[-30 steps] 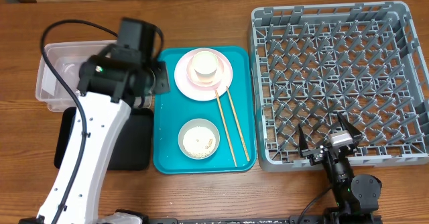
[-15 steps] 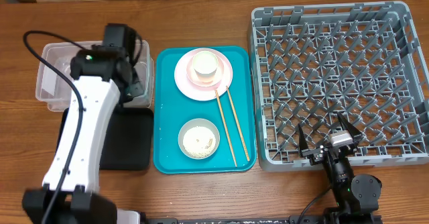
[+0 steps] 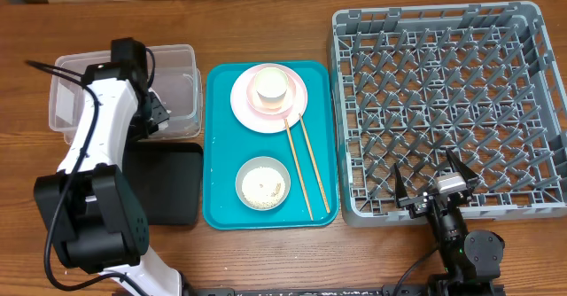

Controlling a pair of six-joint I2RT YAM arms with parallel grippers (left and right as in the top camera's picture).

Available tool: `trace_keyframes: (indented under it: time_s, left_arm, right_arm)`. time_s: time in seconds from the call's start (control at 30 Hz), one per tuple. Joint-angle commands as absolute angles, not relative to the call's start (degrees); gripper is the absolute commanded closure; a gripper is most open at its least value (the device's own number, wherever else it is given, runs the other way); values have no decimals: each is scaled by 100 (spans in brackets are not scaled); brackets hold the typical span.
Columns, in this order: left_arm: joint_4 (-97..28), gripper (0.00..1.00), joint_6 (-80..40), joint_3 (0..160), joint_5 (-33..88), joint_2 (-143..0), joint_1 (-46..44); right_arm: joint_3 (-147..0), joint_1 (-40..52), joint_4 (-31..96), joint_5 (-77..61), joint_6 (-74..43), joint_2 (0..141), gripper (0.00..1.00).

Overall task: Sort waste into correct bins and load items into the dishwasher
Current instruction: 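Move the wrapper with the left gripper into the clear bin and release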

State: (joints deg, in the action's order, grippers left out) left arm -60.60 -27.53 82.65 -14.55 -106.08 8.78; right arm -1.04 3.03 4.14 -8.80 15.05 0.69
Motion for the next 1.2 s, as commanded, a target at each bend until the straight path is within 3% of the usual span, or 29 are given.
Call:
trace_keyframes:
  time_s: [0.0,0.37,0.77,1.17]
  left_arm:
    - [-6130,96,-2832,8425,-1382,-10595,1013]
    - [-6733,96,-2832,8573,-1144,-10394,1028]
    - [-6066,96,-2397,8578,725,-9395,989]
    - [-5371,96,-2333,8366,499,-10302,534]
  right_arm:
    - [-45,287,395,-908,1483,16,0]
    - [-45,287,395,-908,1481,16,0]
    - [-45,287,395,-908,1481,16,0]
    - [-45,287,395,-908,1481,16,0]
